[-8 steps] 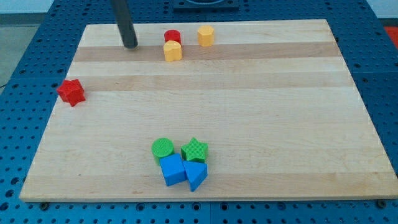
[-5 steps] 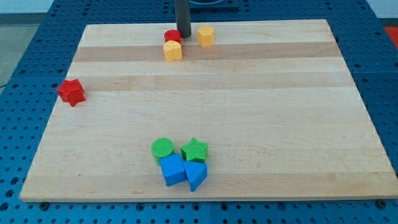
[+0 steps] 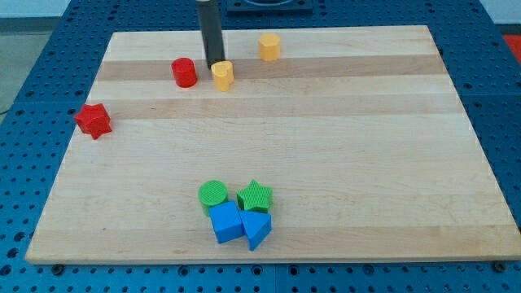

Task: Slide red circle closer to red star

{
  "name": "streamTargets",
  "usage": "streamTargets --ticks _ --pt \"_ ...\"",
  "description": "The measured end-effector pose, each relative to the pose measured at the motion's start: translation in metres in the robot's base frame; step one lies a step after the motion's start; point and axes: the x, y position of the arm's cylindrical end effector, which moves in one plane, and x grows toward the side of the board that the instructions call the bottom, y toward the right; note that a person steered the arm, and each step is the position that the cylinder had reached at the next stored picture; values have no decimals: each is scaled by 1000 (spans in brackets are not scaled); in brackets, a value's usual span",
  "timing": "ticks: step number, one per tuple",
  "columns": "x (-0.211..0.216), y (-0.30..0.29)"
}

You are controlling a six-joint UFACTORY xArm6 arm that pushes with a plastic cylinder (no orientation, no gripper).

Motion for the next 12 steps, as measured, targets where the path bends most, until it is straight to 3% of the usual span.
streamTargets --ticks 2,3,4,6,8,10,12 --pt "30 -63" --pt "10 -39" --pt "-3 -52" --pt "36 -131" --pt "43 -82" --pt "62 -95" --pt "47 -94"
